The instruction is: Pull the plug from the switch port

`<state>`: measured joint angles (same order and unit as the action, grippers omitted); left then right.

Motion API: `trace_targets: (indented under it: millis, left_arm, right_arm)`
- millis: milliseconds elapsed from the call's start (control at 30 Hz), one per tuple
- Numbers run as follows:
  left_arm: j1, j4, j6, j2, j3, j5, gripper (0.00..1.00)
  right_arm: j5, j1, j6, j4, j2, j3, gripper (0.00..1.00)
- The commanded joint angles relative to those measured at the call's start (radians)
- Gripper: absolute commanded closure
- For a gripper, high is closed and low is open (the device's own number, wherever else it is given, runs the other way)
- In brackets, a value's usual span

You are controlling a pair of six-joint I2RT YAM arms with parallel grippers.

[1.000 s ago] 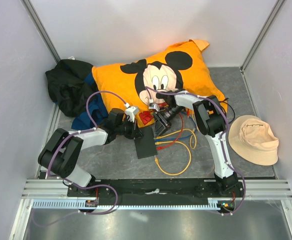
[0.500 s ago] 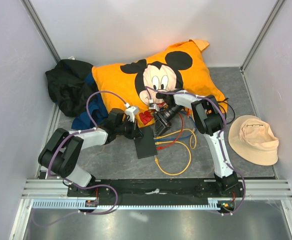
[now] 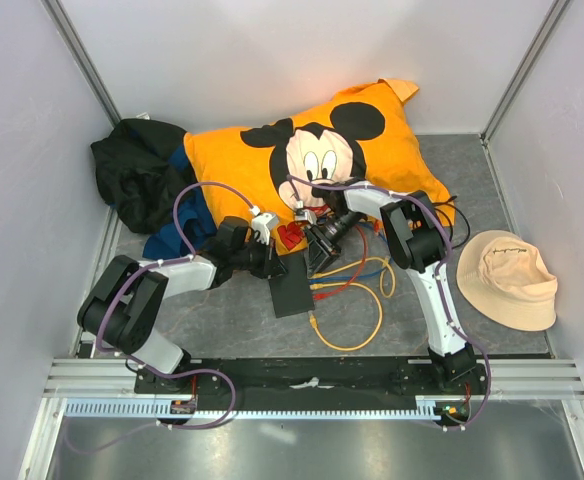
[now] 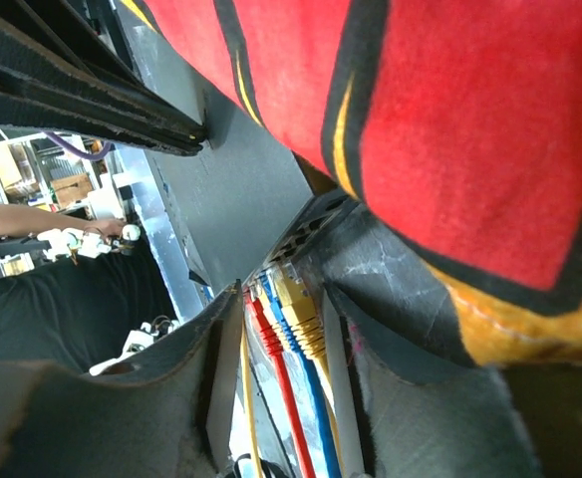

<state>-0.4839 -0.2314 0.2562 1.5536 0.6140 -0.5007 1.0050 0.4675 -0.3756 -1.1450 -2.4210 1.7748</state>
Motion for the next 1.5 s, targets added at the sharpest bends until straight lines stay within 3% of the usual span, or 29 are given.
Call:
trace_targets:
  millis: [0, 367, 467, 600, 933, 1333, 1467]
  left_arm:
    - [-0.001, 0.133, -0.012, 0.045, -0.031, 0.068, 0.98]
    - [-0.001, 0.133, -0.011, 0.051, -0.031, 0.070, 0.98]
    - [-0.001, 0.133, -0.011, 0.049, -0.030, 0.070, 0.98]
    - [-0.002, 0.133, -0.011, 0.053, -0.031, 0.070, 0.98]
    - [-0.008, 0.130, -0.012, 0.059, -0.031, 0.076, 0.98]
    - [-0.059, 0.130, -0.047, 0.063, -0.026, 0.096, 0.98]
    - [-0.102, 0.138, -0.049, 0.072, -0.017, 0.160, 0.98]
  right_arm:
    - [-0.259, 0.045, -0.043, 0.212, -0.087, -0.038, 0.55]
    - [-0.263, 0.046, -0.019, 0.222, -0.122, -0.023, 0.61]
    - [-0.250, 0.045, -0.006, 0.223, -0.131, -0.012, 0.67]
    - [-0.258, 0.049, -0.002, 0.222, -0.133, -0.012, 0.83]
    - [-0.307, 0.049, -0.012, 0.193, -0.133, -0.014, 0.98]
    - [-0.356, 0.020, -0.100, 0.039, -0.194, 0.060, 0.99]
    - [-0.367, -0.009, -0.144, -0.008, -0.202, 0.072, 1.00]
